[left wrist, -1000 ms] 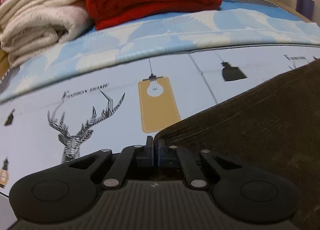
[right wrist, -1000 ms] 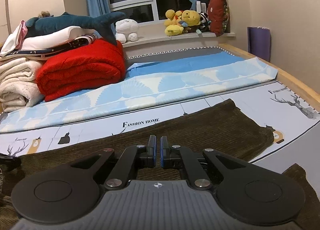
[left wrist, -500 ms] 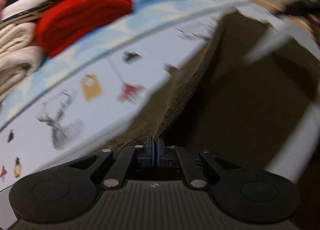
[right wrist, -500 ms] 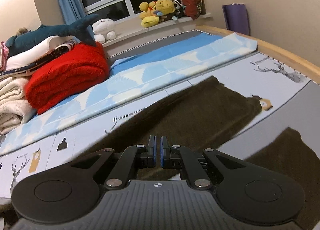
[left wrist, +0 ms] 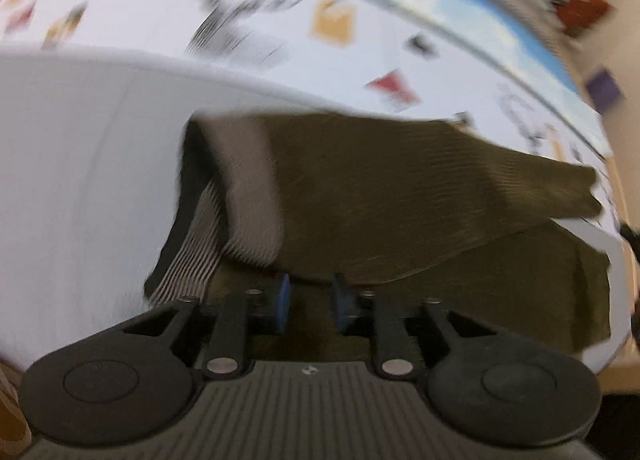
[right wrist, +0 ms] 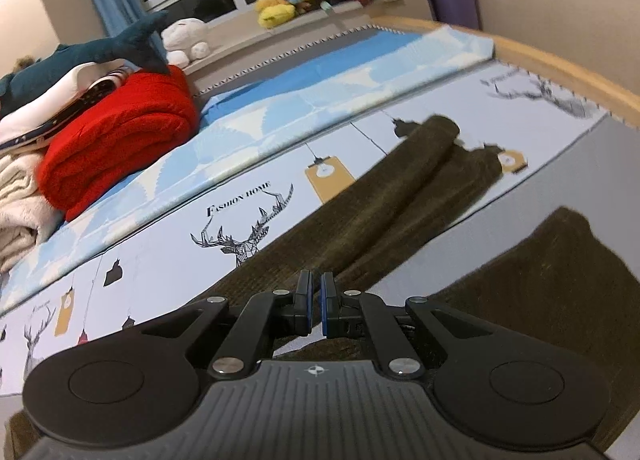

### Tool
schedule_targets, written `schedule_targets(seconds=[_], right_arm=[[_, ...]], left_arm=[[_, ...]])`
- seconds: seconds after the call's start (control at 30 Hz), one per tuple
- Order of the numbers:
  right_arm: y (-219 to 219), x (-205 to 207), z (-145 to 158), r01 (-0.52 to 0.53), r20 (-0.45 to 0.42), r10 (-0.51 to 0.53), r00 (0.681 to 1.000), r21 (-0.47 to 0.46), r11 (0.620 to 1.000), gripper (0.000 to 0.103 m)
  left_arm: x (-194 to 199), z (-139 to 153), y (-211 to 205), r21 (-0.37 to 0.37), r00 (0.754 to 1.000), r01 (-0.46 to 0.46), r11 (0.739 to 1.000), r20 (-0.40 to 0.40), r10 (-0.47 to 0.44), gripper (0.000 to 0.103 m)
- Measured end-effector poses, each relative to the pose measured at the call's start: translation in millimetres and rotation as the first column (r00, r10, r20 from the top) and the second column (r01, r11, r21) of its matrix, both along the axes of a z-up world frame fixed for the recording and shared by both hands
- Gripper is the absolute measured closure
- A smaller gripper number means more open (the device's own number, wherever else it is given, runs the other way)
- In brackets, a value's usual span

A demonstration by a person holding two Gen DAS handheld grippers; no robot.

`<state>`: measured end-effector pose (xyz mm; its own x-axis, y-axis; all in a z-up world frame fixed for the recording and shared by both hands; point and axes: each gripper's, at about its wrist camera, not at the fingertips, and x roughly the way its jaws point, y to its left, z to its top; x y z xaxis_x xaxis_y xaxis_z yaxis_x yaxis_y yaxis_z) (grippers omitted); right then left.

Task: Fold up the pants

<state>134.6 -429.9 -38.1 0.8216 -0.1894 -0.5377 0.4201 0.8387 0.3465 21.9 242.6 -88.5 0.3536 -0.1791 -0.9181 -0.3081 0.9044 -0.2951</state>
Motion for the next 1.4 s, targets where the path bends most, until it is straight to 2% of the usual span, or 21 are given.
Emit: schedule_targets(seconds=[0.03, 0.07, 0.1, 0.13, 0.2, 0.37, 0.4, 0.47, 0.57, 0.6, 0.67, 0.7, 0.73, 0.83, 0.9, 1.0, 1.13, 1.27, 1.3, 1.33, 1.4], right_arm=[[-1, 2, -1, 0.001, -0.003, -0.001, 1.0, 0.012, 1.0, 0.099], [-3, 4, -3, 0.001, -0.007, 0.0, 1.0, 0.023, 1.0, 0.099], [-4, 7, -5, 0.001, -0.012, -0.001, 1.0, 0.032, 0.999, 0.099], [-5, 9, -6, 0.002, -0.014, -0.001, 1.0, 0.037, 0.999, 0.099], [-7, 16, -8, 0.006, -0.019, -0.005, 1.0, 0.052, 0.999, 0.099], [-16, 34, -13, 0.009, -0.024, -0.006, 1.0, 0.12, 0.993, 0.098], [-18, 38, -14, 0.014, -0.024, -0.011, 1.0, 0.129, 0.992, 0.095], [-23, 43, -15, 0.031, -0.023, -0.027, 0.999, 0.145, 0.989, 0.082], [-35, 54, -20, 0.071, -0.022, -0.068, 0.997, 0.194, 0.978, 0.079], [-39, 58, -23, 0.085, -0.026, -0.081, 0.996, 0.211, 0.974, 0.079], [-47, 69, -31, 0.109, -0.035, -0.104, 0.994, 0.236, 0.966, 0.079], [-52, 73, -35, 0.123, -0.041, -0.116, 0.992, 0.244, 0.962, 0.079], [-57, 79, -39, 0.137, -0.045, -0.13, 0.99, 0.258, 0.956, 0.079], [-69, 93, -54, 0.157, -0.058, -0.146, 0.988, 0.303, 0.94, 0.079], [-72, 104, -62, 0.161, -0.077, -0.145, 0.986, 0.293, 0.943, 0.079], [-79, 119, -74, 0.166, -0.108, -0.14, 0.984, 0.297, 0.94, 0.079], [-88, 130, -89, 0.193, -0.125, -0.159, 0.979, 0.335, 0.922, 0.079], [-91, 136, -91, 0.189, -0.107, -0.162, 0.981, 0.338, 0.922, 0.081], [-90, 137, -90, 0.191, -0.104, -0.165, 0.981, 0.331, 0.924, 0.084], [-90, 136, -88, 0.189, -0.094, -0.167, 0.981, 0.326, 0.926, 0.095], [-90, 131, -80, 0.184, -0.07, -0.171, 0.983, 0.326, 0.927, 0.099]], left_arm=[[4, -7, 7, -0.012, 0.999, -0.035, 0.999, -0.032, 0.034, 0.058], [7, -12, 11, -0.021, 0.997, -0.063, 0.998, -0.052, 0.062, 0.058], [11, -15, 14, -0.036, 0.995, -0.08, 0.996, -0.058, 0.078, 0.054], [15, -17, 16, -0.054, 0.994, -0.092, 0.994, -0.057, 0.089, 0.046], [21, -21, 16, -0.083, 0.992, -0.116, 0.99, -0.058, 0.112, 0.041], [36, -30, 17, -0.061, 0.982, -0.165, 0.984, -0.101, 0.159, 0.04], [39, -33, 19, -0.055, 0.979, -0.175, 0.983, -0.116, 0.168, 0.04], [46, -35, 18, -0.048, 0.974, -0.191, 0.98, -0.136, 0.183, 0.04], [52, -36, 21, -0.057, 0.969, -0.214, 0.975, -0.142, 0.204, 0.039], [53, -35, 23, -0.051, 0.967, -0.22, 0.974, -0.139, 0.212, 0.041], [52, -31, 26, -0.007, 0.963, -0.242, 0.97, -0.126, 0.239, 0.066], [50, -27, 28, 0.02, 0.963, -0.248, 0.969, -0.108, 0.248, 0.075], [45, -19, 31, 0.026, 0.962, -0.262, 0.965, -0.073, 0.264, 0.079], [41, 3, 31, 0.075, 0.956, -0.292, 0.953, 0.059, 0.288, 0.081], [42, 11, 28, 0.087, 0.955, -0.287, 0.954, 0.101, 0.278, 0.08], [46, 5, 32, 0.026, 0.943, -0.325, 0.945, 0.076, 0.323, 0.075], [51, -12, 34, -0.055, 0.947, -0.322, 0.945, -0.021, 0.321, 0.053], [54, -24, 31, -0.024, 0.953, -0.295, 0.955, -0.074, 0.293, 0.056], [55, -24, 31, -0.012, 0.953, -0.295, 0.955, -0.07, 0.293, 0.068], [56, -23, 32, 0.003, 0.953, -0.296, 0.955, -0.067, 0.295, 0.072], [56, -19, 32, 0.018, 0.956, -0.29, 0.957, -0.049, 0.29, 0.076]])
